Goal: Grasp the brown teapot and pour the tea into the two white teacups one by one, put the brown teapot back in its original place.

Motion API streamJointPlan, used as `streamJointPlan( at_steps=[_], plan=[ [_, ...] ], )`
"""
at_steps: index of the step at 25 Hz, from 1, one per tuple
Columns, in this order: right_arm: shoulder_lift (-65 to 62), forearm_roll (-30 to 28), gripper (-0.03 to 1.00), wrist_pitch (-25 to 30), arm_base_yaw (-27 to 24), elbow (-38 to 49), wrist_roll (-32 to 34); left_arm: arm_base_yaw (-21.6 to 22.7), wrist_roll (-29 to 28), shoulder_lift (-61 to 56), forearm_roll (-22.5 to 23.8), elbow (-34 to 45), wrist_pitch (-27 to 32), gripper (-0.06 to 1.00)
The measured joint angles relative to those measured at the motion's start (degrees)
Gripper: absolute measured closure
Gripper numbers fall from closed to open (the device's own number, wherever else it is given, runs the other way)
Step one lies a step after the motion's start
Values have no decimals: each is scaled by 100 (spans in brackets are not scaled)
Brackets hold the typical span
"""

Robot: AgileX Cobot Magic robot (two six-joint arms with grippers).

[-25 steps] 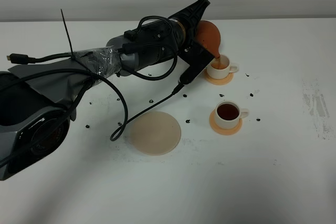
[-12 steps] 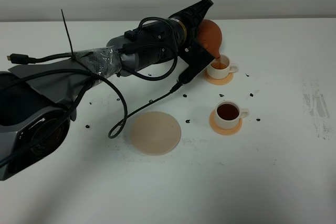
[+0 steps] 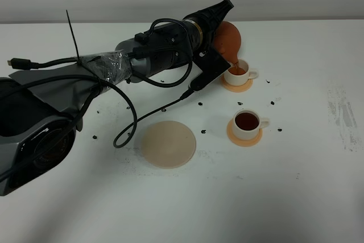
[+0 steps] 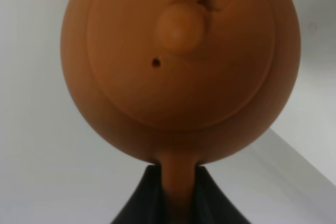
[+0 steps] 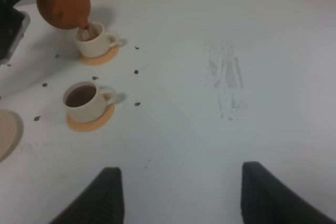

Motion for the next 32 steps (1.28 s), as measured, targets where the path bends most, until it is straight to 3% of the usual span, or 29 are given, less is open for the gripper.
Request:
streamJointPlan(
  at_steps=[32],
  plan=[
    [0,0,46,0,0,0,0,-11,49,-63,4,-103,-46,82]
  ],
)
